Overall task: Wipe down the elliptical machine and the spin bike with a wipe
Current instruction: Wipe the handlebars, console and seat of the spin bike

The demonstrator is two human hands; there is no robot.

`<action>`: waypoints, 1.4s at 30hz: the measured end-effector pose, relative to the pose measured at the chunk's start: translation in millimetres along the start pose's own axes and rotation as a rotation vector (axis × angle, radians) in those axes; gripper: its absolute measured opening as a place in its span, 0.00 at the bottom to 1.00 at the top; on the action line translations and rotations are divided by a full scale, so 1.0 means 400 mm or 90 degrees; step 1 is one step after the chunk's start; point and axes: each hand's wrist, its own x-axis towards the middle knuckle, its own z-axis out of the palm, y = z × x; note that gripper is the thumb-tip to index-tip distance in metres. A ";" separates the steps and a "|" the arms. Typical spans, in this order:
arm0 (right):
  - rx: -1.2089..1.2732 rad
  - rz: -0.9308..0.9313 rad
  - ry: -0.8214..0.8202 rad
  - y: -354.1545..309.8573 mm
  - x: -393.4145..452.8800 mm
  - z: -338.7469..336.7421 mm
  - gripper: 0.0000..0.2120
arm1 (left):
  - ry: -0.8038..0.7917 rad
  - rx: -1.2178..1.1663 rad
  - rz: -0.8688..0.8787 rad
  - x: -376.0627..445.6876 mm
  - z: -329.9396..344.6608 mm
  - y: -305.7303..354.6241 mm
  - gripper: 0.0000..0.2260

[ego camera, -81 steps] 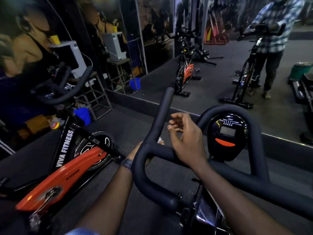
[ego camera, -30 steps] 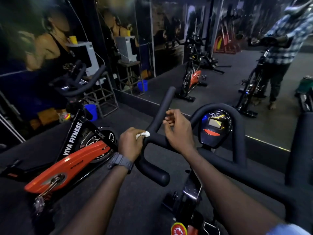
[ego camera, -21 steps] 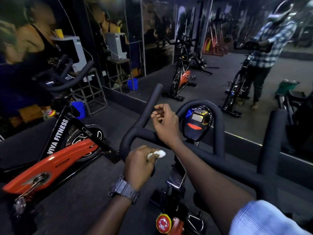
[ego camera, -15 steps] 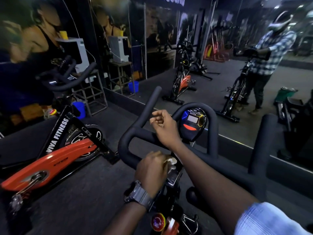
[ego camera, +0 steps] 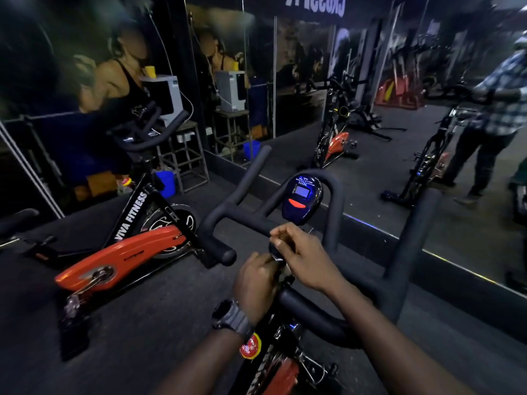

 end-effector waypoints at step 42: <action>-0.073 -0.342 -0.517 -0.551 -0.696 0.951 0.08 | 0.053 0.256 -0.763 -1.540 -0.662 -0.227 0.06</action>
